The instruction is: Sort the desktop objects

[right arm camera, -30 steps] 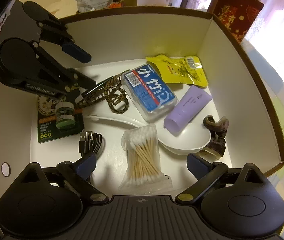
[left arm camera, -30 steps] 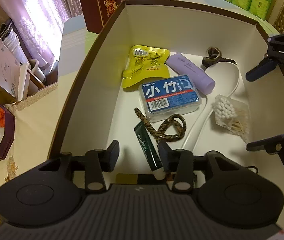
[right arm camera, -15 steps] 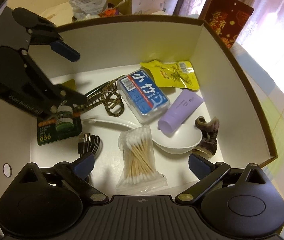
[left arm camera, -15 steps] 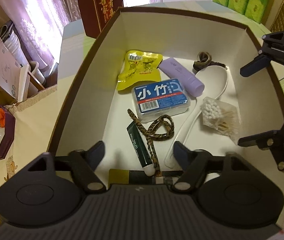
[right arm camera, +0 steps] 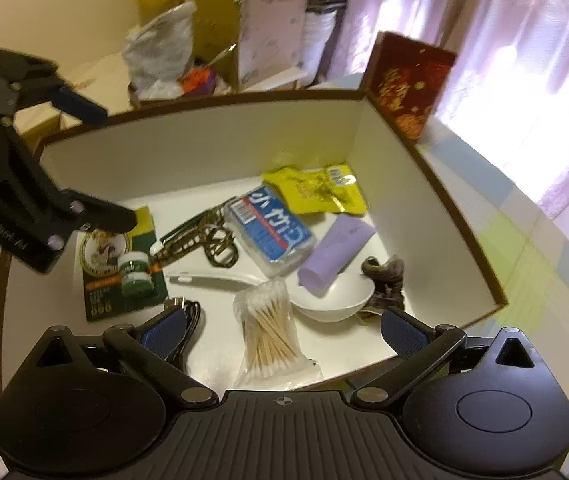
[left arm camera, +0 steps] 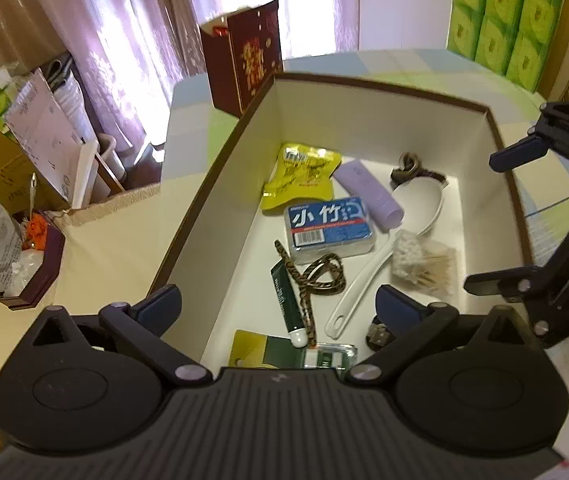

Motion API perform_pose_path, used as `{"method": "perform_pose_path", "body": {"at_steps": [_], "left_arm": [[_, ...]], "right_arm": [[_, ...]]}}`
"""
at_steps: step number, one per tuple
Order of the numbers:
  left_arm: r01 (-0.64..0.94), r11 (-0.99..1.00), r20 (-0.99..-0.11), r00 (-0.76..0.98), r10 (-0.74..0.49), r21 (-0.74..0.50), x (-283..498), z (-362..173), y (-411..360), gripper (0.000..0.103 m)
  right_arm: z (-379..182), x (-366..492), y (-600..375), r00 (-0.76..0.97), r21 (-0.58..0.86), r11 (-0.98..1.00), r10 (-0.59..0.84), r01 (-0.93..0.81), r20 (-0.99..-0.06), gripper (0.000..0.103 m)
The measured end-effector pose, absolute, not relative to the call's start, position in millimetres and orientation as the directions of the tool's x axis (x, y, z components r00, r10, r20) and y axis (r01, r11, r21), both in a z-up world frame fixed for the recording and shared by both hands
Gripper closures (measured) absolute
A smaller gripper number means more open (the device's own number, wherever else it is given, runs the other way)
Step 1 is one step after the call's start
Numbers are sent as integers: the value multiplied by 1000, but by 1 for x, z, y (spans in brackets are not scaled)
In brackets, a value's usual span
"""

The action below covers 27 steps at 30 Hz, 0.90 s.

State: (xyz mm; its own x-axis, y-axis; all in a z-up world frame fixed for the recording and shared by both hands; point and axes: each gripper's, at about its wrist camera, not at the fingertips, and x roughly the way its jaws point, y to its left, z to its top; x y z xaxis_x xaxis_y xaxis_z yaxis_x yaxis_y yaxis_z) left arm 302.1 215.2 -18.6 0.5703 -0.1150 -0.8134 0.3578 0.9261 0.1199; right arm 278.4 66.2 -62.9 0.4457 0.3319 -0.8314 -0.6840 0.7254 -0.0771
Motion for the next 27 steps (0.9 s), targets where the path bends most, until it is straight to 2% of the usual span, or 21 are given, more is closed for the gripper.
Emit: {"method": "perform_pose_path", "body": {"at_steps": [17,27], "left_arm": [[251,949,-722,691,-35,194,240,20,190,1],[99,988,-712,702,15,118,189,38,184,1]], "right_arm": [[-34,240,39,538,-60,769,386,-636,-749,2],[-18,208,10,551,-18,766,445,-642,-706,2]]}}
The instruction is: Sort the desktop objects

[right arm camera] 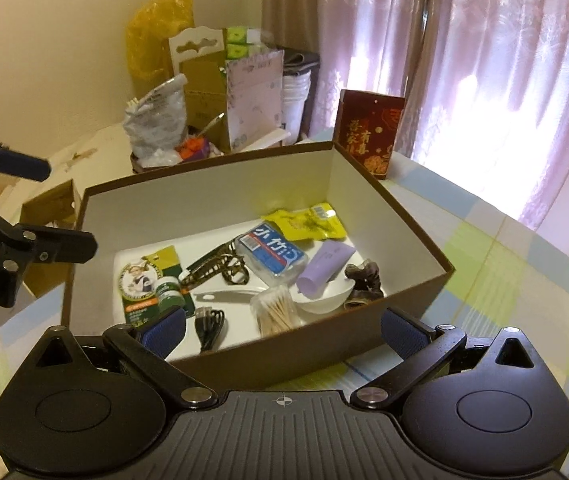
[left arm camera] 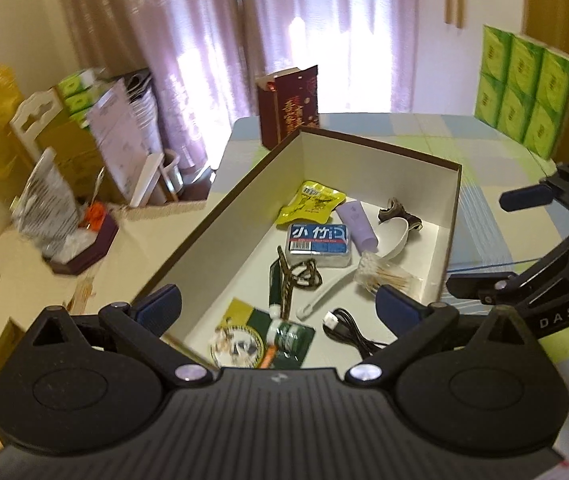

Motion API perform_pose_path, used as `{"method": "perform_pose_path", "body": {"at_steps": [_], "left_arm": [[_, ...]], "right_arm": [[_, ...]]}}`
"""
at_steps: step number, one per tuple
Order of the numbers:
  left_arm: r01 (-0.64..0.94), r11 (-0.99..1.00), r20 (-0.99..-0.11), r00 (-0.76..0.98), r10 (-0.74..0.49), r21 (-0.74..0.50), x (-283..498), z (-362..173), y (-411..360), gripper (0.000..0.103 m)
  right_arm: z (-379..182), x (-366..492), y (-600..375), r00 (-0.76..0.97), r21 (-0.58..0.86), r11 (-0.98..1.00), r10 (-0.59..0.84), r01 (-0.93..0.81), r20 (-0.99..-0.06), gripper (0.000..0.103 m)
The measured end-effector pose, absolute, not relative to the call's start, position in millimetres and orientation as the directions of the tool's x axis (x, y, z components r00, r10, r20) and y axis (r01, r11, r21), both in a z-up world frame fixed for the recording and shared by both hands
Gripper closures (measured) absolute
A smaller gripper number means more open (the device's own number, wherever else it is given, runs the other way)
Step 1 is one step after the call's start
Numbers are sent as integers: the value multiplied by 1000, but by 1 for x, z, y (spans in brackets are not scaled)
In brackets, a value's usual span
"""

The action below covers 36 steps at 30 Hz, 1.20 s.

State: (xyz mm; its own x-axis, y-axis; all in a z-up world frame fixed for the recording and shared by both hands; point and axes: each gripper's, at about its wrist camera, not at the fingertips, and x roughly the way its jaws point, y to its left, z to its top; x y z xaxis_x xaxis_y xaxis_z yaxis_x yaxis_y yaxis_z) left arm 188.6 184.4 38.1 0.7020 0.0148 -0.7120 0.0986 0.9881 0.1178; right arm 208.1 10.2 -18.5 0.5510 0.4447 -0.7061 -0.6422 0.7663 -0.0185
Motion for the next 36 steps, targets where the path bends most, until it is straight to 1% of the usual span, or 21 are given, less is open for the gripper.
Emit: {"method": "perform_pose_path", "body": {"at_steps": [5,12,27,36], "left_arm": [[30,997,-720,693,35,77,162,45,174,1],[-9,999,-717,695,45,54,129,54,149,1],[-72,997,-746,662,79,42,86,37,97,1],[-97,994,-742,662,102,51,64,38,73,1]], "right_arm": [[-8,189,-9,579,-14,779,454,-627,-677,2],[4,168,-35,601,29,797,478,-603,-640,2],[5,127,-83,577,45,773,509,-633,-639,2],[3,114,-103,560,52,757,527,-652,-639,2]]}}
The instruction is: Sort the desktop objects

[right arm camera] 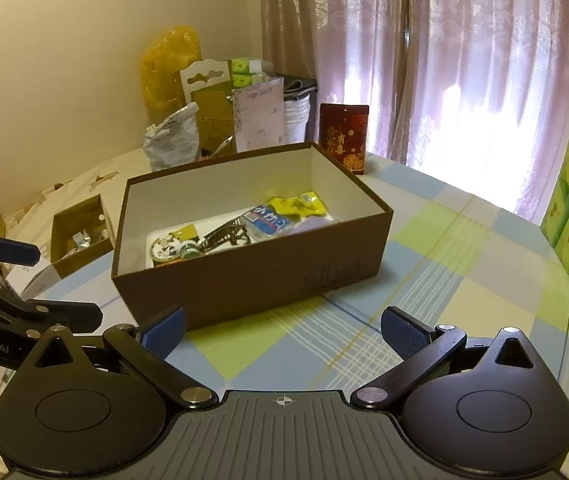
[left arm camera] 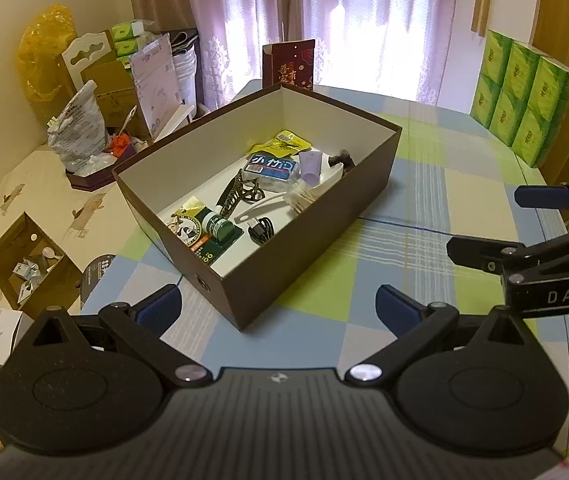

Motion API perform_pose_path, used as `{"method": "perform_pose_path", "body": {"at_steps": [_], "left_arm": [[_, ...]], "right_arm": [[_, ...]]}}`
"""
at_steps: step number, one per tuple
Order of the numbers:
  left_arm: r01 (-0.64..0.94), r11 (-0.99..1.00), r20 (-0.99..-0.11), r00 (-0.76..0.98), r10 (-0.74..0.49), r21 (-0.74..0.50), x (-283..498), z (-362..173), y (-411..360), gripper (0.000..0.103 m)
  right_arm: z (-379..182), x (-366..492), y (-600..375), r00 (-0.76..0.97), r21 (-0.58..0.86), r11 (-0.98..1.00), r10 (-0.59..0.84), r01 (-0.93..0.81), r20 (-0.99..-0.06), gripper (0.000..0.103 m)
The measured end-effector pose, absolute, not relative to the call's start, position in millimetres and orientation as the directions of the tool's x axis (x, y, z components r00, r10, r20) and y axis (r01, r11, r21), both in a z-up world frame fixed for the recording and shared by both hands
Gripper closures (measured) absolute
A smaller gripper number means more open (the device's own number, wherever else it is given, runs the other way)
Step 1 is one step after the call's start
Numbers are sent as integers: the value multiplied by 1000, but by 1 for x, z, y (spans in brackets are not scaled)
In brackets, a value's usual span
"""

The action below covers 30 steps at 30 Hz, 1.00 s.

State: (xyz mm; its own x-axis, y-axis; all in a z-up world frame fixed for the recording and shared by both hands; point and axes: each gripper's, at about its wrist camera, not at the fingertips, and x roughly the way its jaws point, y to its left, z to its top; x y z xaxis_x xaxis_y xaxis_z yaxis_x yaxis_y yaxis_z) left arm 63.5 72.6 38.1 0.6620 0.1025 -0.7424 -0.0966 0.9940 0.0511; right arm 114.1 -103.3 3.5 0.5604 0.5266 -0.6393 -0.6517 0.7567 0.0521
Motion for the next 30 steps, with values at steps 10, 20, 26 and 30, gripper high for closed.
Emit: {"method": "perform_pose_path", "body": {"at_steps": [10,20,26,30], "left_arm": [[-122,991,-740,660,129,64,47,38,54,1],[-135,988,-739,658,141,69,39,37,41,1],[-142,987,-741,654,148,72,37,35,35,1],[-147,986,-743,651,152,73,35,33,31,1]], "right_arm": [[4,102,-117,544,52,734,547,-677,-636,2],[3,95,-129,532,52,721,556,-692,-639,2],[2,93,-134,527,55,717,559,-694,-640,2],[1,92,-136,527,53,717,559,-695,-640,2]]}}
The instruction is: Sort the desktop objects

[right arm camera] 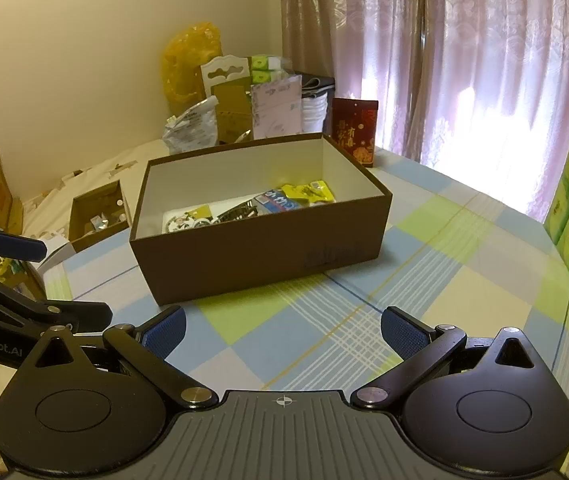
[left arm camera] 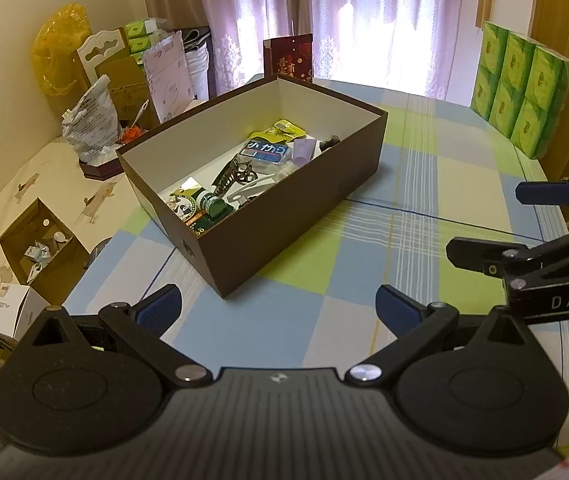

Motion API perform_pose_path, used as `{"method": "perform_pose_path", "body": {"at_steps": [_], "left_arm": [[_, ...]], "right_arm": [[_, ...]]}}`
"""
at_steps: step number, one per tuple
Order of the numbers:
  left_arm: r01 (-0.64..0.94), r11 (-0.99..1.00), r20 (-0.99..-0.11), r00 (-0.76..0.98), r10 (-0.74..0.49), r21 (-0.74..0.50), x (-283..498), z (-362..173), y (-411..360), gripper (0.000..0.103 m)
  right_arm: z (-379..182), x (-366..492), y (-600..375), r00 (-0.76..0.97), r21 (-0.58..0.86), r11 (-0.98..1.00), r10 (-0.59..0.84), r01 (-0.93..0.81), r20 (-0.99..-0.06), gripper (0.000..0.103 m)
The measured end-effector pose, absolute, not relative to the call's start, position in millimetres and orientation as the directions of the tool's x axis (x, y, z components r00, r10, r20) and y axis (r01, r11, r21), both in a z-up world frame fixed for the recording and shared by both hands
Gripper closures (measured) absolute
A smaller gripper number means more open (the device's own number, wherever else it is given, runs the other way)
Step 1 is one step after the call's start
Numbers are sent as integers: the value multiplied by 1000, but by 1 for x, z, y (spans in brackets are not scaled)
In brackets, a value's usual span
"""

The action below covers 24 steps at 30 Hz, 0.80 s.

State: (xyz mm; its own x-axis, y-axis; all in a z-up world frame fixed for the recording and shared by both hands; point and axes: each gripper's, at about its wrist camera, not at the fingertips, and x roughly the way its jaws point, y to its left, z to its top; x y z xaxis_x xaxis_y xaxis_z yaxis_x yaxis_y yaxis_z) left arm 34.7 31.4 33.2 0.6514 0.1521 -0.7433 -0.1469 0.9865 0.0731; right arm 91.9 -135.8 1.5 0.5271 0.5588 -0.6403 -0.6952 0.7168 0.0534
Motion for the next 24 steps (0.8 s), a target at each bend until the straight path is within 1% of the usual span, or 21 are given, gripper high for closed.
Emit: {"method": "perform_pose_path", "body": {"at_steps": [24], "left_arm": [[-166,984,-755,635,163,73,32,25,32,1]], "right_arm": [[-5,88,-140,507,48,703,557,-710,-658,2]]}}
